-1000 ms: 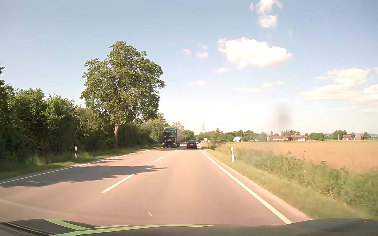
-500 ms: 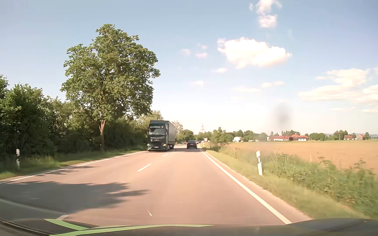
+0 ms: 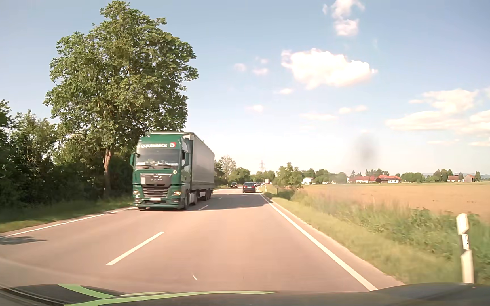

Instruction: Follow the waypoints while adhering to traffic rules and regulations

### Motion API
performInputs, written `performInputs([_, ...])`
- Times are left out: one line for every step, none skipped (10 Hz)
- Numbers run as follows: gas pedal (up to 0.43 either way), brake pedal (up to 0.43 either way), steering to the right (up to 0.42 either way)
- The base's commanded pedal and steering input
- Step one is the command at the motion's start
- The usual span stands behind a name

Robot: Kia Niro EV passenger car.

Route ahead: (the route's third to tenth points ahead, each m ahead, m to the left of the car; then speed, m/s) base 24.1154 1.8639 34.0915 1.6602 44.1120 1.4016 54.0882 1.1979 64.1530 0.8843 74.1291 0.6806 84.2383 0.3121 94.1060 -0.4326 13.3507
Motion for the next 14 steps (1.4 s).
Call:
performInputs([0.118, 0.000, 0.001])
performInputs([0.118, 0.000, 0.001])
performInputs([0.118, 0.000, 0.001])
performInputs([0.118, 0.000, 0.001])
performInputs([0.118, 0.000, 0.001])
performInputs([0.130, 0.000, 0.001])
performInputs([0.138, 0.000, 0.001])
performInputs([0.138, 0.000, 0.001])
performInputs([0.138, 0.000, 0.001])
performInputs([0.138, 0.000, 0.001])
performInputs([0.138, 0.000, 0.001])
performInputs([0.138, 0.000, 0.001])
performInputs([0.138, 0.000, 0.001])
performInputs([0.138, 0.000, 0.001])
